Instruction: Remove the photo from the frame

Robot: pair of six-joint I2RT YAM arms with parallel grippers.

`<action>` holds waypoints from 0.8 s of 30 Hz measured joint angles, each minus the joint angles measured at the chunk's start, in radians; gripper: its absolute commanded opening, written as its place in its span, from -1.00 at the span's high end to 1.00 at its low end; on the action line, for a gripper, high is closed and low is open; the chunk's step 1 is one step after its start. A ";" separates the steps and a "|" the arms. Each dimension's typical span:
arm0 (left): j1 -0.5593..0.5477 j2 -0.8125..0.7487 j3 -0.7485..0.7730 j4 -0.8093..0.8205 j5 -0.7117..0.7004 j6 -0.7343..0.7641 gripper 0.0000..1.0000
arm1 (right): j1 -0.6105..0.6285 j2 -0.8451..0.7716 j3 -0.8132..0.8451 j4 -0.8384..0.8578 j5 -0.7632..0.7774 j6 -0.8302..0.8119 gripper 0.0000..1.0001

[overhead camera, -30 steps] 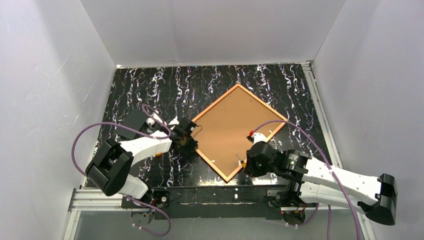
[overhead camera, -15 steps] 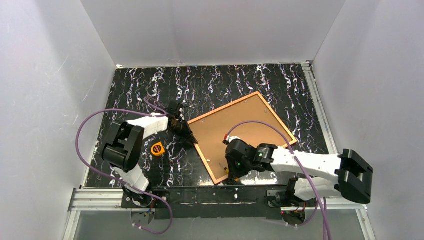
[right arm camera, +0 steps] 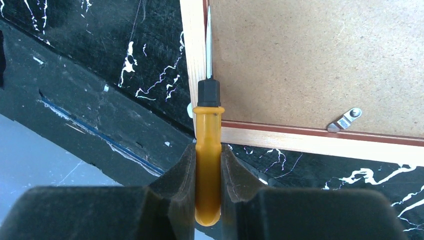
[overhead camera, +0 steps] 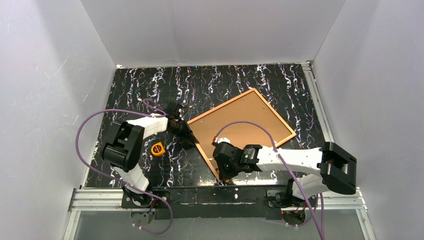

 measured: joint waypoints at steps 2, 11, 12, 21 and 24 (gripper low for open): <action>0.000 0.000 0.000 -0.002 0.000 0.000 1.00 | 0.013 0.004 0.006 -0.008 0.024 0.011 0.97; 0.000 0.000 0.000 -0.003 -0.002 0.001 1.00 | 0.045 0.049 0.039 -0.035 0.091 0.026 0.97; 0.000 -0.004 -0.006 0.004 -0.002 0.000 1.00 | 0.050 0.070 0.062 -0.056 0.099 0.026 0.97; 0.010 -0.015 -0.024 0.082 -0.051 -0.006 1.00 | 0.068 0.227 0.252 -0.192 0.211 -0.047 0.97; 0.011 -0.013 -0.023 0.090 -0.056 -0.007 1.00 | 0.061 0.229 0.257 -0.193 0.217 -0.061 0.97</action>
